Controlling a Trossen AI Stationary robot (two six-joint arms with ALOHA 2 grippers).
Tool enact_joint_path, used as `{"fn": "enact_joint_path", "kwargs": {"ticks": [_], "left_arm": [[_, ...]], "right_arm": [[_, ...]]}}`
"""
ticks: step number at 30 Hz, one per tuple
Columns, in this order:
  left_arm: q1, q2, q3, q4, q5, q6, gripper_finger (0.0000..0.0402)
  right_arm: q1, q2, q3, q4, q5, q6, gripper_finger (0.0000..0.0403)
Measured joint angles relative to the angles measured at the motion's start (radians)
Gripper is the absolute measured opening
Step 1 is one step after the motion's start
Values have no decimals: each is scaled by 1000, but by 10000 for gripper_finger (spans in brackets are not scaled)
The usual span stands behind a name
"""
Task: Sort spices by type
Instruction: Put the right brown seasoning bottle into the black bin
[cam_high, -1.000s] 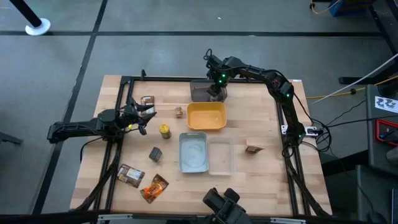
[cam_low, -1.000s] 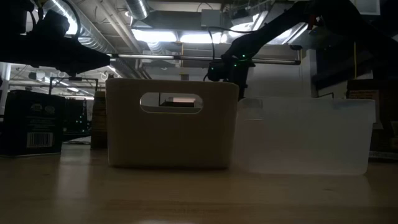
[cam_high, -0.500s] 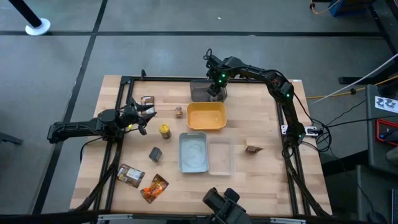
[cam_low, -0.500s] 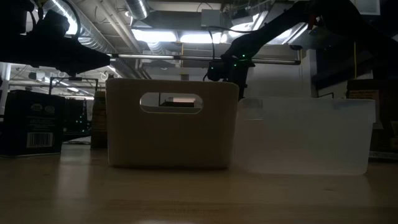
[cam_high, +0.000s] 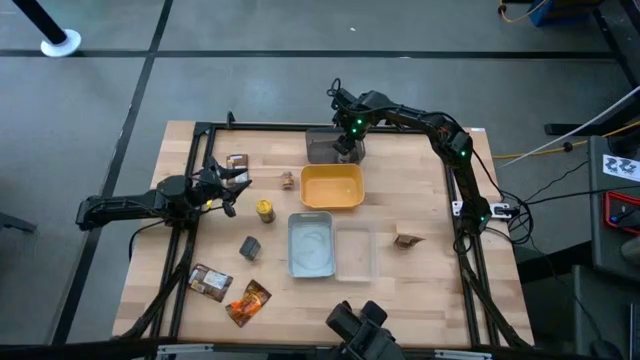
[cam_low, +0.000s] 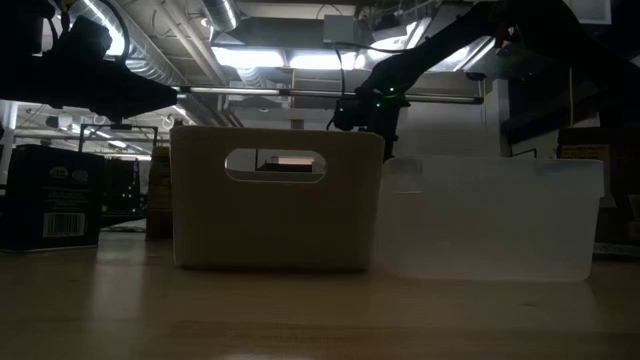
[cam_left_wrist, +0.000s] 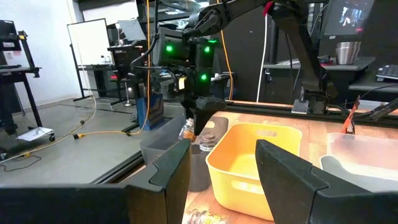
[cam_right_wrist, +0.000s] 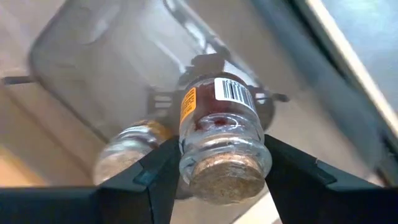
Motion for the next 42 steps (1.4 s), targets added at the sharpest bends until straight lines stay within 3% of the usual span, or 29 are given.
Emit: {"fn": "enact_joint_path", "kwargs": {"ticks": [5,18,42], "left_arm": [[0,0,0,0,0,0,166],[0,0,0,0,0,0,166],[0,0,0,0,0,0,166]], "right_arm": [[0,0,0,17,77,18,212],[0,0,0,-1,-12,20,212],[-1,3,-10,-2,32,32,212]]}}
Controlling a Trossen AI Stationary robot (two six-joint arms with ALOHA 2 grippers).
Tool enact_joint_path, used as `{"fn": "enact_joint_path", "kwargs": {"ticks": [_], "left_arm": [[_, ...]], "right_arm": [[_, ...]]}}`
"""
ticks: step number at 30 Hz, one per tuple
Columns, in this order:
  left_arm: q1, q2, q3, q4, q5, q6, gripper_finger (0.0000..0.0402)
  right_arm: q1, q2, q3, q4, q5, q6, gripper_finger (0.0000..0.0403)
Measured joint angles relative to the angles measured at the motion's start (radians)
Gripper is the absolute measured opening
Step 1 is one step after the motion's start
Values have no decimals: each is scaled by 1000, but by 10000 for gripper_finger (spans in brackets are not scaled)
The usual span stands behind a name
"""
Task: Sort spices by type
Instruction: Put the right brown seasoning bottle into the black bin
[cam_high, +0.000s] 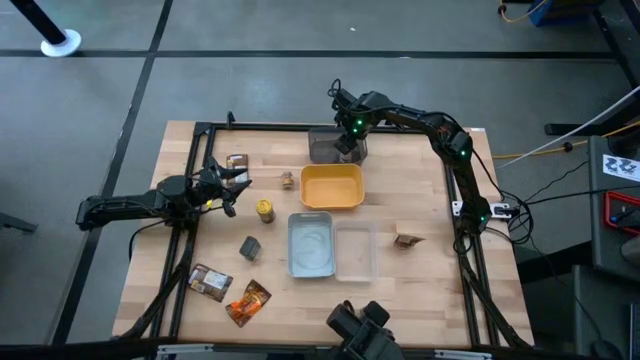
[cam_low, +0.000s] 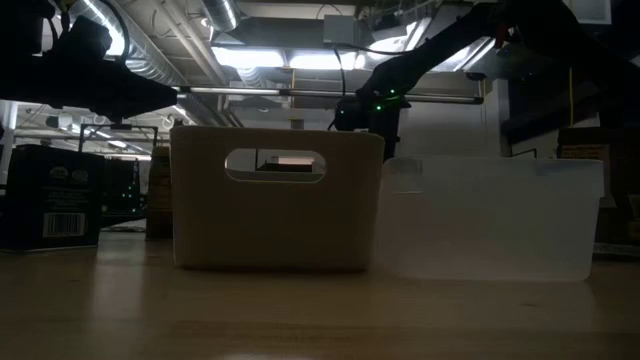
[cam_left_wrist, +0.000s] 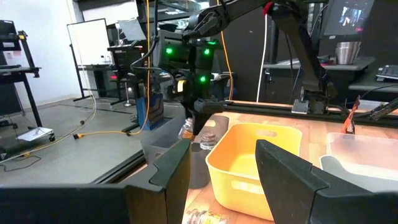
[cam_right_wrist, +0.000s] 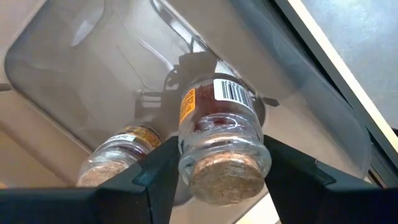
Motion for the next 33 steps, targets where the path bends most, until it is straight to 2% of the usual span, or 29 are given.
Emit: {"fn": "enact_joint_path", "kwargs": {"ticks": [8,16,33], "left_arm": [[0,0,1,37,-1,6,166],[0,1,7,-17,1,-3,166],[-2,7,8,-19,1,-23,166]], "right_arm": [[1,2,0,-5,-1,0,212],[1,2,0,-8,-1,1,212],[1,2,0,3,-1,2,212]]}}
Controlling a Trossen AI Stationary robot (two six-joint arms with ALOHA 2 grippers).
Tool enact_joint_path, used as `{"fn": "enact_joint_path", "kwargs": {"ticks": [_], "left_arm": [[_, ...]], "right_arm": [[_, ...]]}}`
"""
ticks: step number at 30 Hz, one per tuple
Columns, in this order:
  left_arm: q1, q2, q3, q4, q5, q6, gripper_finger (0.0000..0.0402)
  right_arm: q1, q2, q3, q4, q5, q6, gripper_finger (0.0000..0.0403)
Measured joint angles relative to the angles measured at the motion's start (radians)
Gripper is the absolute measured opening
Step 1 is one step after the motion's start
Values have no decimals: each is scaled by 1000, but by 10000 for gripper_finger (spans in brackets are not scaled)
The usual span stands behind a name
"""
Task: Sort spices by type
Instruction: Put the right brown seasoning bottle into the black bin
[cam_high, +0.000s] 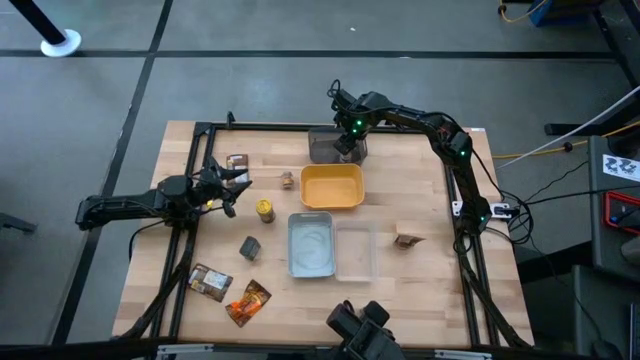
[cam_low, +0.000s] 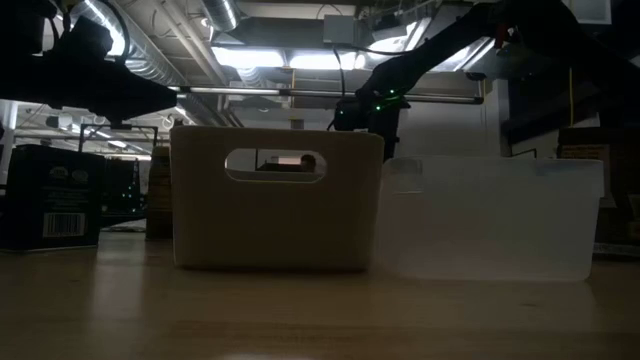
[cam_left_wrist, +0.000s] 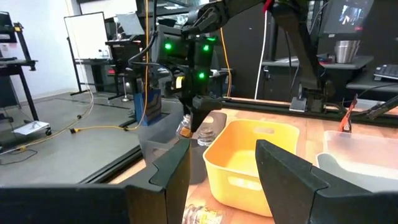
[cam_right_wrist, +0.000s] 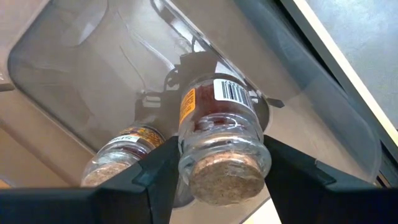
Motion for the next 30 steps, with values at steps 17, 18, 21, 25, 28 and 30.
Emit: {"fn": "enact_joint_path", "kwargs": {"ticks": [17,18,21,25,28,30], "left_arm": [[0,0,0,-2,0,0,166],[0,0,0,-2,0,0,166],[0,0,0,-2,0,0,166],[0,0,0,-2,0,0,166],[0,0,0,-2,0,0,166],[0,0,0,-2,0,0,166]], "right_arm": [[-1,1,0,-4,-3,-5,212],[-1,1,0,-4,-12,-5,212],[-1,1,0,-5,-37,-6,212],[-1,1,0,-5,-49,-6,212],[-1,1,0,-5,-66,-6,212],[-1,1,0,-11,-72,-6,212]]}}
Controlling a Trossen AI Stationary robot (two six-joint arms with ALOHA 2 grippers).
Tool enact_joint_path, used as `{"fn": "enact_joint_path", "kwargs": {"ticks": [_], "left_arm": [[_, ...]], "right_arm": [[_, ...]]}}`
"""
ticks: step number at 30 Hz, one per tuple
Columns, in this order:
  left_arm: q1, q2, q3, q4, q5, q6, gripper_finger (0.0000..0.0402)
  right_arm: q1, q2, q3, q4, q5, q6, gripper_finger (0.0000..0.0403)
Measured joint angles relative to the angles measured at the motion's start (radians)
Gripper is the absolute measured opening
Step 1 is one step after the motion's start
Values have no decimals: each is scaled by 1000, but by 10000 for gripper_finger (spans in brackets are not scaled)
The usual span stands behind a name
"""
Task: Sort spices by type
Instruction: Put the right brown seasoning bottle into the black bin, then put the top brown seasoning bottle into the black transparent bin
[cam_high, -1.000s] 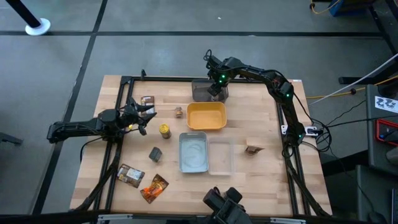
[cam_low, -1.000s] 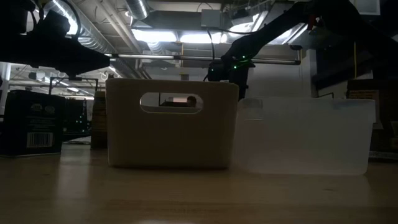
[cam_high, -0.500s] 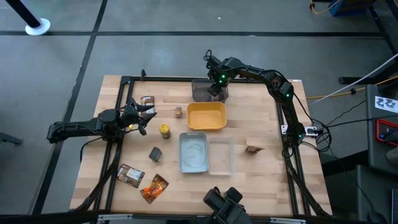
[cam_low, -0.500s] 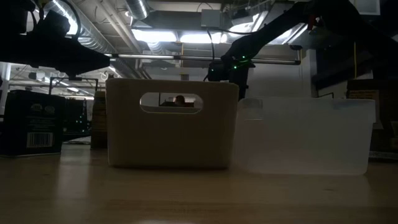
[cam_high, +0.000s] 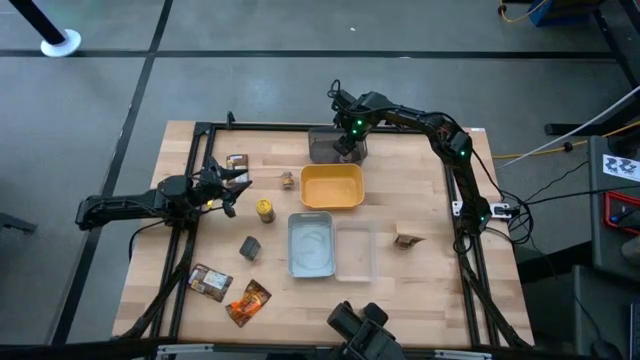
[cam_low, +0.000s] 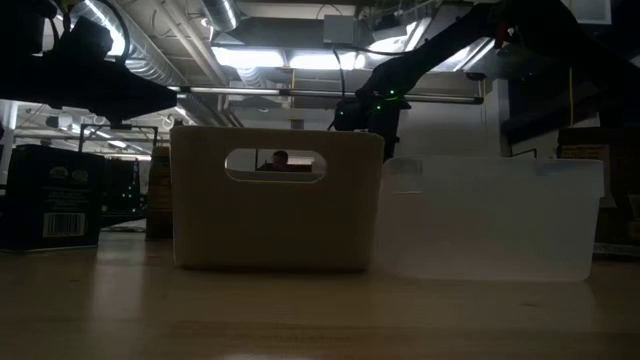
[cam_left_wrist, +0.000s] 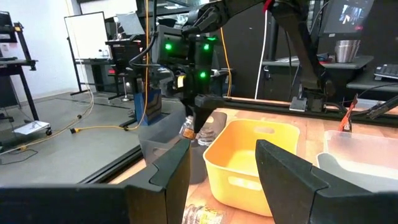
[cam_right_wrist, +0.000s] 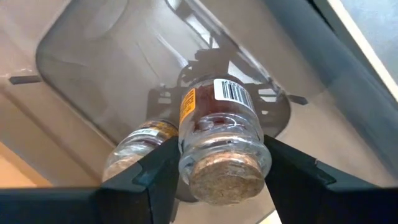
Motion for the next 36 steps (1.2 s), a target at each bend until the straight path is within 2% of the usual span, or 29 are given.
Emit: {"fn": "enact_joint_path", "kwargs": {"ticks": [4,7,14,19,25,36], "left_arm": [[0,0,0,0,0,0,166],[0,0,0,0,0,0,166],[0,0,0,0,0,0,166],[0,0,0,0,0,0,166],[0,0,0,0,0,0,166],[0,0,0,0,0,0,166]], "right_arm": [[0,0,0,-2,-10,-1,212],[0,0,0,-2,-16,-2,227],[-1,0,0,11,12,-11,318],[0,0,14,0,12,-11,356],[0,0,82,-31,-9,-11,361],[2,0,241,-98,-165,36,359]]}}
